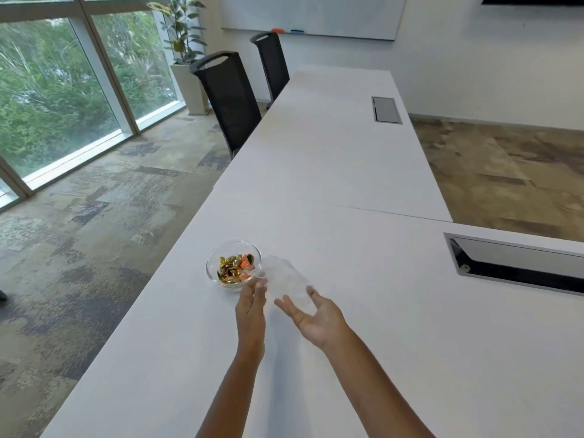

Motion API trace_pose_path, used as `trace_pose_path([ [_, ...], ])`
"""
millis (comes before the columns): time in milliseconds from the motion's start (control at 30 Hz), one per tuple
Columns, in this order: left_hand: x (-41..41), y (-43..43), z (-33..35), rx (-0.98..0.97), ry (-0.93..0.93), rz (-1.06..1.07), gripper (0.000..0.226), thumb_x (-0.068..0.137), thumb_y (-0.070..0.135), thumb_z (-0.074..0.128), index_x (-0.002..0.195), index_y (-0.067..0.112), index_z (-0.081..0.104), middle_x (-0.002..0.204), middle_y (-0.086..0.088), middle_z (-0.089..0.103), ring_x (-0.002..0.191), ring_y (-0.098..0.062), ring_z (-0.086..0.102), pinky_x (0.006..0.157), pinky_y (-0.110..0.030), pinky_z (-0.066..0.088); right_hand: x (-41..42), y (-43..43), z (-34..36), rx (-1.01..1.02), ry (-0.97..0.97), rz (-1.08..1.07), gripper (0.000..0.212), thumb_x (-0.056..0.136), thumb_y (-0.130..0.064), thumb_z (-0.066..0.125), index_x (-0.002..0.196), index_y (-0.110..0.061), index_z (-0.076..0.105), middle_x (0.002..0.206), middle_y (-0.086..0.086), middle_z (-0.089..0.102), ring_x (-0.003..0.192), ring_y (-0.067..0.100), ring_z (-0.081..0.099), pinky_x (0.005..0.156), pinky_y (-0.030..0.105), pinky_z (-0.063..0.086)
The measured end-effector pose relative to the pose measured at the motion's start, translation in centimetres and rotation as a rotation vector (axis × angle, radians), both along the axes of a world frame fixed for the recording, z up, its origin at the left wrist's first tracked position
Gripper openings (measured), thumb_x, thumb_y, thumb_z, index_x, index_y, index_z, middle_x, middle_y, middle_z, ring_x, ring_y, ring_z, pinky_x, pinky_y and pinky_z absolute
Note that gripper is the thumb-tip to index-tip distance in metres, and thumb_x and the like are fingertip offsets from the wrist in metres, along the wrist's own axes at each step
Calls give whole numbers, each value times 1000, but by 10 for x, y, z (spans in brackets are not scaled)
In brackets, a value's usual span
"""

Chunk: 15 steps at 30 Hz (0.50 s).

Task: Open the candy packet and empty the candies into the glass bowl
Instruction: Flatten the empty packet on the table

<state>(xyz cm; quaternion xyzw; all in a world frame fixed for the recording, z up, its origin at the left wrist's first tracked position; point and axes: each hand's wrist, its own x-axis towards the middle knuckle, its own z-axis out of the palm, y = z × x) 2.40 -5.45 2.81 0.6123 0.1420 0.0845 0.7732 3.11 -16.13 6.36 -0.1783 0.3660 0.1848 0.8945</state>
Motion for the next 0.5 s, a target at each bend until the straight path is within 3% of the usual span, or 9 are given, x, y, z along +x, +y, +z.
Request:
trace_pose_path([
  [133,-4,-5,-1,11,-8,51,18,94,13,46,83,20,57,87,2,60,84,-7,54,82,-23,41,-17,1,-5,-95,27,95,16,97,-9,43,113,-8,46,134,38,37,122,55,45,30,38,52],
  [200,-2,-5,0,31,10,132,20,94,12,46,78,20,55,77,0,56,74,-9,51,75,-22,40,-25,4,-11,-226,40,183,15,96,-9,45,107,-2,51,122,29,44,117,52,51,35,34,55],
  [333,1,-4,-1,218,34,291,21,96,16,42,76,12,48,62,-4,46,58,-19,45,62,-33,40,-42,6,-22,-487,16,325,21,92,-10,47,74,-3,56,93,14,56,68,30,64,39,20,52],
  [400,0,-1,-4,346,64,353,21,96,17,39,78,10,46,64,-9,49,60,-28,48,62,-37,40,-47,6,-27,-625,-31,449,21,89,-10,48,71,-6,57,78,9,58,57,21,59,41,18,50],
  [500,-3,4,-8,478,74,384,20,97,17,36,84,10,49,72,-8,54,66,-29,47,62,-33,34,-47,5,-32,-835,-112,581,18,89,-12,45,76,-10,58,73,4,57,57,15,54,48,20,46],
])
